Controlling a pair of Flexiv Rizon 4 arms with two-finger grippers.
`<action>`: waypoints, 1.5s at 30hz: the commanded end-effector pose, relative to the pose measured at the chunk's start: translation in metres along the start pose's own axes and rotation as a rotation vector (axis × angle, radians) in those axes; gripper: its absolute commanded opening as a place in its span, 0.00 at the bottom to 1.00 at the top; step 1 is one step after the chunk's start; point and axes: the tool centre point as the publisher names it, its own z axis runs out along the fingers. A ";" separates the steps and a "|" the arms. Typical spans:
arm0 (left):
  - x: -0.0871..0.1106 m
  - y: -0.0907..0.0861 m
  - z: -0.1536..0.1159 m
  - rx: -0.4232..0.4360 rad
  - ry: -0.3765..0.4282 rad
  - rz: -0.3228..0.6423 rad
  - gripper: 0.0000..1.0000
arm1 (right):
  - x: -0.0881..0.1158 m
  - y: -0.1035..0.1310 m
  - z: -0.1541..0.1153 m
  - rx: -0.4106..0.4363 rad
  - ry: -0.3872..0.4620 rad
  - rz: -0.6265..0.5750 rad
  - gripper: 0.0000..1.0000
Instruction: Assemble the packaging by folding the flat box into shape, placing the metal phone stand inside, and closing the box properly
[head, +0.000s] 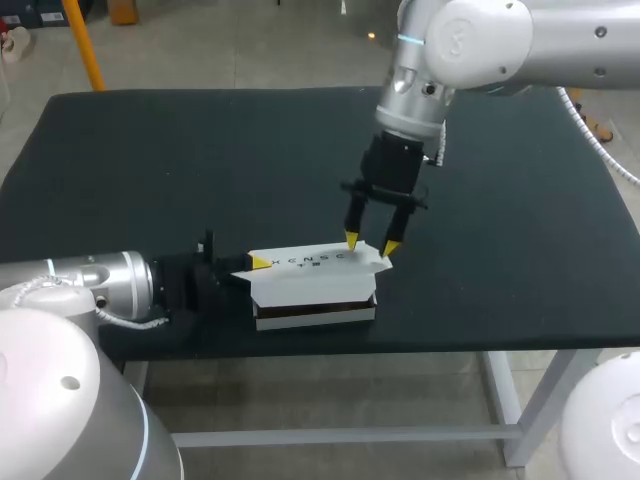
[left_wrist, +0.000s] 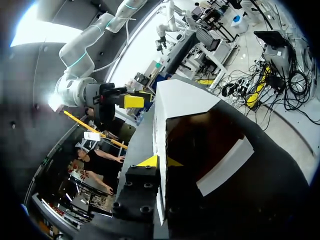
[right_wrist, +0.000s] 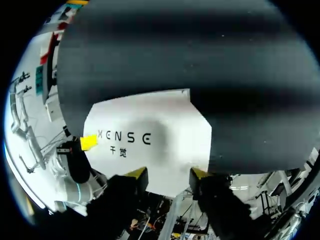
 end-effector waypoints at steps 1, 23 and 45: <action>0.005 0.002 -0.001 0.005 -0.001 0.001 0.00 | -0.003 -0.001 0.004 -0.004 0.002 -0.003 0.63; 0.002 0.002 -0.001 0.006 -0.019 0.014 0.00 | -0.008 0.001 0.011 -0.008 0.010 -0.021 0.52; -0.003 -0.003 -0.024 -0.005 -0.084 0.019 0.45 | -0.010 0.003 0.014 -0.013 0.010 -0.030 0.48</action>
